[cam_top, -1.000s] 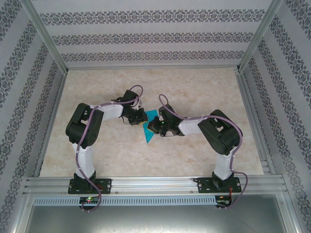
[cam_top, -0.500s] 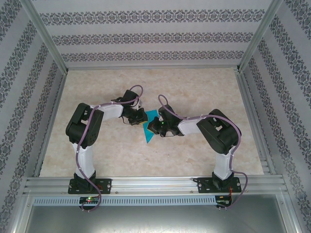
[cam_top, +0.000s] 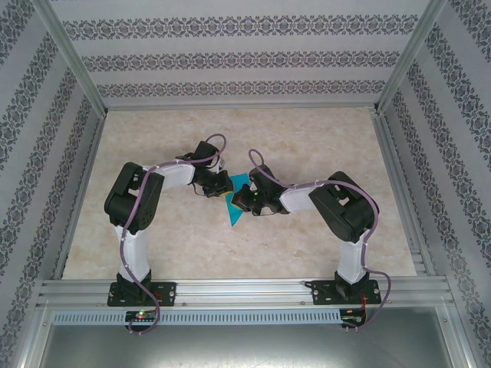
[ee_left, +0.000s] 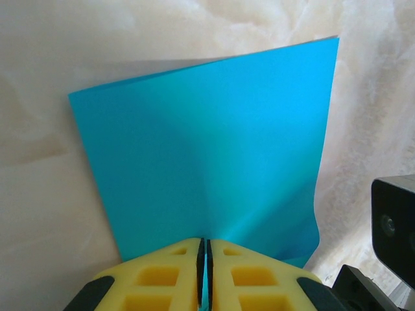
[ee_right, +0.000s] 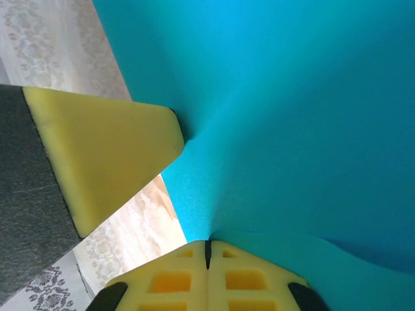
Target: Fold a paper plane with a square sheet of paper (pick it up from the middle)
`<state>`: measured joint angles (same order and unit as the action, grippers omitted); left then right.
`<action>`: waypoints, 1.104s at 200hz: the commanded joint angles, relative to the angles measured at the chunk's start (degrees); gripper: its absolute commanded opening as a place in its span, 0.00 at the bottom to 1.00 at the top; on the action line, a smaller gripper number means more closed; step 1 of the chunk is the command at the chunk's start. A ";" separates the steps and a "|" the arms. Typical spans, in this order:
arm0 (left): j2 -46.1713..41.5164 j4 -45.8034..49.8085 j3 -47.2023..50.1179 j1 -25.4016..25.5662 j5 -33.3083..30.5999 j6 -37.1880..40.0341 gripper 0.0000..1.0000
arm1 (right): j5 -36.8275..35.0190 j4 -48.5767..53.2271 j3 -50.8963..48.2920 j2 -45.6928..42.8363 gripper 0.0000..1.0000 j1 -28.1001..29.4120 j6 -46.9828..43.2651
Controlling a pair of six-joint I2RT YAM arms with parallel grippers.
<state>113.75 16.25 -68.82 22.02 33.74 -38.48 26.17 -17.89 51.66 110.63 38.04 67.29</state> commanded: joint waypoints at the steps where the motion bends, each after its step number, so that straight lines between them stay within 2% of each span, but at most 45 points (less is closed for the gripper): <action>1: 1.56 3.02 -0.29 -0.14 0.37 1.50 0.14 | 0.44 0.54 0.82 1.82 0.00 0.34 -1.51; 127: 1.33 4.47 -1.22 -0.15 0.09 2.08 0.14 | -0.20 2.38 0.84 2.49 0.00 0.14 -2.57; 186: -4.80 4.59 -0.32 -3.76 -2.27 0.03 0.19 | -0.77 4.15 1.11 2.29 0.00 0.14 -2.61; 221: -8.31 3.21 2.56 -5.55 -3.19 -1.97 0.21 | -0.69 4.93 1.56 2.47 0.16 0.17 -2.60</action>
<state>109.30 18.90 -68.38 17.74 32.23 -38.39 27.22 -17.41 52.84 111.39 38.04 65.54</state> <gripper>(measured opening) 0.208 0.115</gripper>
